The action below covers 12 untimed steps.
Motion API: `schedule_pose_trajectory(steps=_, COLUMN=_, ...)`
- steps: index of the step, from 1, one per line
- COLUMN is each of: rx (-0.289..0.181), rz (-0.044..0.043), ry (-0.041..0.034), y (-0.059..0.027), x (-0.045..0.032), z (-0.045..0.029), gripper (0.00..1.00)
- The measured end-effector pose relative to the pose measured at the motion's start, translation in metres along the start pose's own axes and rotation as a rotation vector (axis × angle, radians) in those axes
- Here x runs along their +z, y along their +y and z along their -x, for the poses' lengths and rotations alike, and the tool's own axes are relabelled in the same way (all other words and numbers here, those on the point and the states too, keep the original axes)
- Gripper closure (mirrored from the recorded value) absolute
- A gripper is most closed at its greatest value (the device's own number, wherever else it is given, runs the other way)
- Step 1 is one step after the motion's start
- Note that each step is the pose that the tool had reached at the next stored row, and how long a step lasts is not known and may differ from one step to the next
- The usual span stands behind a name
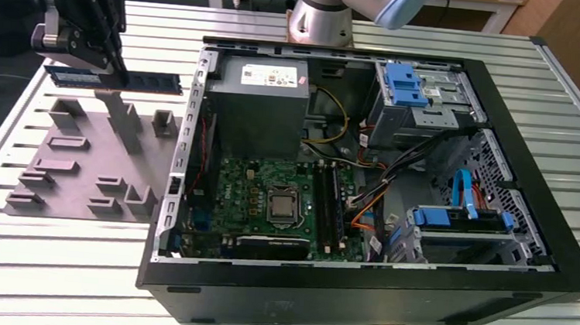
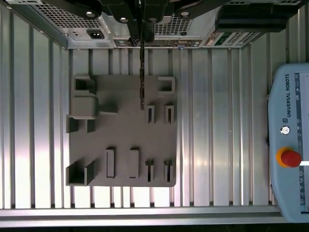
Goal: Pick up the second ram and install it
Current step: 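Pick up the second ram and move it above second insertion slot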
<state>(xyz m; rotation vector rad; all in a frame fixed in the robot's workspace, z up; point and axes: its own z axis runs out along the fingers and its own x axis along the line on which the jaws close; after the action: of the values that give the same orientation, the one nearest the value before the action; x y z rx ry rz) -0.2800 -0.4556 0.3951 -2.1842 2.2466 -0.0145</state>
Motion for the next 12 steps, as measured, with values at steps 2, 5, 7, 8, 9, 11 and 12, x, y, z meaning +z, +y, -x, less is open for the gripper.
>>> schedule_pose_trajectory(steps=2, rx=0.0, rz=0.0, ry=0.0, y=-0.0022, x=0.0, z=0.0001, gripper=0.86)
schedule_pose_trajectory(steps=5, rx=0.0, rz=0.0, ry=0.0, y=-0.0046, x=0.0001, z=0.0001, gripper=0.86)
schedule_pose_trajectory(steps=7, rx=0.0, rz=0.0, ry=0.0, y=-0.0061, x=0.0002, z=0.0002, gripper=0.86)
schedule_pose_trajectory(steps=8, rx=0.0, rz=0.0, ry=0.0, y=-0.0069, x=0.0002, z=0.0002, gripper=0.86)
schedule_pose_trajectory(steps=9, rx=0.0, rz=0.0001, ry=0.0, y=-0.0077, x=0.0002, z=0.0002, gripper=0.86)
schedule_pose_trajectory(steps=11, rx=0.0, rz=0.0, ry=0.0, y=-0.0095, x=0.0002, z=0.0003, gripper=0.86)
schedule_pose_trajectory(steps=12, rx=0.0, rz=0.0, ry=0.0, y=-0.0103, x=0.0003, z=0.0003, gripper=0.86)
